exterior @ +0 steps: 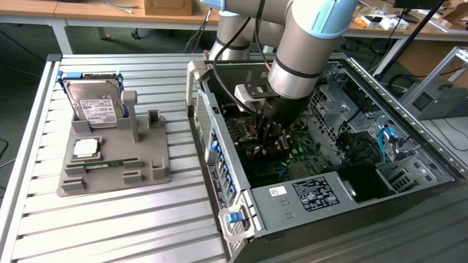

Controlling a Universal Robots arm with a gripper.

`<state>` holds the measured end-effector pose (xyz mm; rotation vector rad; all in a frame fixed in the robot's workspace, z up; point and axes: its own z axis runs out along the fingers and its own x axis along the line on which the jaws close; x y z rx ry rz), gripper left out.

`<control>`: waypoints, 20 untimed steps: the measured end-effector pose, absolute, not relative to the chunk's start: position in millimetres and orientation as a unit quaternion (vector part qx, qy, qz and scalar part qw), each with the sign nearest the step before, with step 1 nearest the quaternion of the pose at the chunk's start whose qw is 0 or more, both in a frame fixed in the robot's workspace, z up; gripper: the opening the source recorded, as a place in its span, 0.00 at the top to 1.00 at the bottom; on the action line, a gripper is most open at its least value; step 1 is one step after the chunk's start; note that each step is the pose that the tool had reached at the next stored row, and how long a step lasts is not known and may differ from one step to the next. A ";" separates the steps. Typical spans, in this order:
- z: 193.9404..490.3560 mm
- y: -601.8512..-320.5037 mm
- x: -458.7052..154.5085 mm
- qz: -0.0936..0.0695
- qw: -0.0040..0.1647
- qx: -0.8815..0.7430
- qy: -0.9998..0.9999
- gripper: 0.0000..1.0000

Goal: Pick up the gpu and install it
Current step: 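Insert the gpu into the slot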

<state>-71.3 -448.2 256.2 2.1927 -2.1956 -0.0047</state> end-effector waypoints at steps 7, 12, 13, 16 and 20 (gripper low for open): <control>256.7 -448.1 -71.2 -0.002 0.019 0.707 -0.707 0.73; 261.1 -448.2 -71.4 -0.001 0.018 0.707 -0.707 0.73; 261.3 -448.2 -71.4 -0.001 0.018 0.707 -0.707 0.73; 261.4 -448.2 -71.4 -0.001 0.018 0.707 -0.707 0.73; 260.9 -448.7 -71.5 -0.001 0.019 0.707 -0.707 0.73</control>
